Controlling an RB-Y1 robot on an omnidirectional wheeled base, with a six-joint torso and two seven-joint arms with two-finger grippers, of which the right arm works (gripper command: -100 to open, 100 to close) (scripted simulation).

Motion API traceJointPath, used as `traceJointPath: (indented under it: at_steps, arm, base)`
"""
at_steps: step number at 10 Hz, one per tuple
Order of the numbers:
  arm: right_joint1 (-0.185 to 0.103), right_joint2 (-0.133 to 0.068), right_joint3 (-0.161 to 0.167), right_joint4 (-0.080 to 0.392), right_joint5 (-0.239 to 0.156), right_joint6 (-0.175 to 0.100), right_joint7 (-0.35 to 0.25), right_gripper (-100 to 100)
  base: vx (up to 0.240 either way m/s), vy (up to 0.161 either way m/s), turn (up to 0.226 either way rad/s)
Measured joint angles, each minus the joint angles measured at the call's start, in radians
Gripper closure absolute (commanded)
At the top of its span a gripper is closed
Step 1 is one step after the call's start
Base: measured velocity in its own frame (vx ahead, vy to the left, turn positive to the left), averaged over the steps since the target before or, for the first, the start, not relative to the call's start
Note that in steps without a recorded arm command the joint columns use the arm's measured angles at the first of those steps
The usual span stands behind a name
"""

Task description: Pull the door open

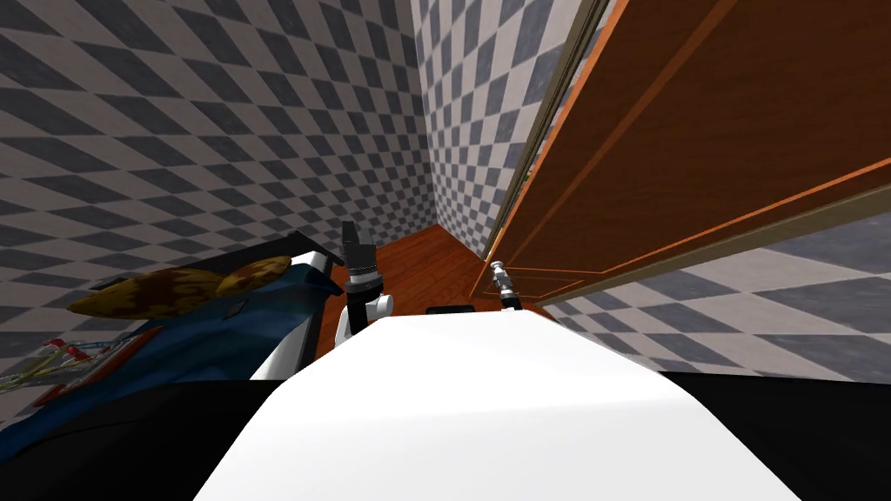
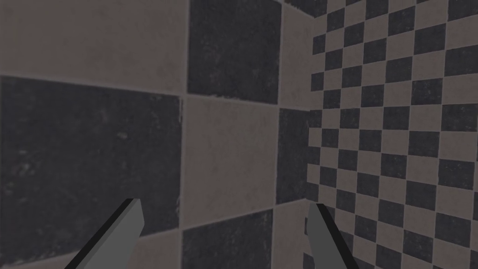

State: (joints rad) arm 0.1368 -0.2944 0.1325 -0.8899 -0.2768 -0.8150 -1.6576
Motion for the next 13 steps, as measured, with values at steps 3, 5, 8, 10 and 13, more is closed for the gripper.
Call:
traceJointPath:
  at_steps: [3, 5, 8, 10, 13]
  arm:
    - [0.038, 0.000, 0.006, -0.013, 0.003, -0.004, -0.003, 100]
    - [0.075, -0.001, 0.005, -0.043, 0.004, -0.025, -0.003, 100]
    - [0.129, -0.008, 0.005, -0.085, 0.006, -0.043, -0.005, 100]
    - [0.170, -0.018, 0.003, -0.102, 0.007, -0.064, -0.011, 100]
    - [0.228, -0.023, 0.005, -0.134, 0.010, -0.089, -0.013, 100]
  base:
    - [-0.019, -0.123, 0.298]
    - [-0.051, -0.089, 0.285]
    - [-0.038, -0.009, 0.151]
    - [-0.048, -0.008, 0.133]
    - [-0.060, 0.012, 0.078]
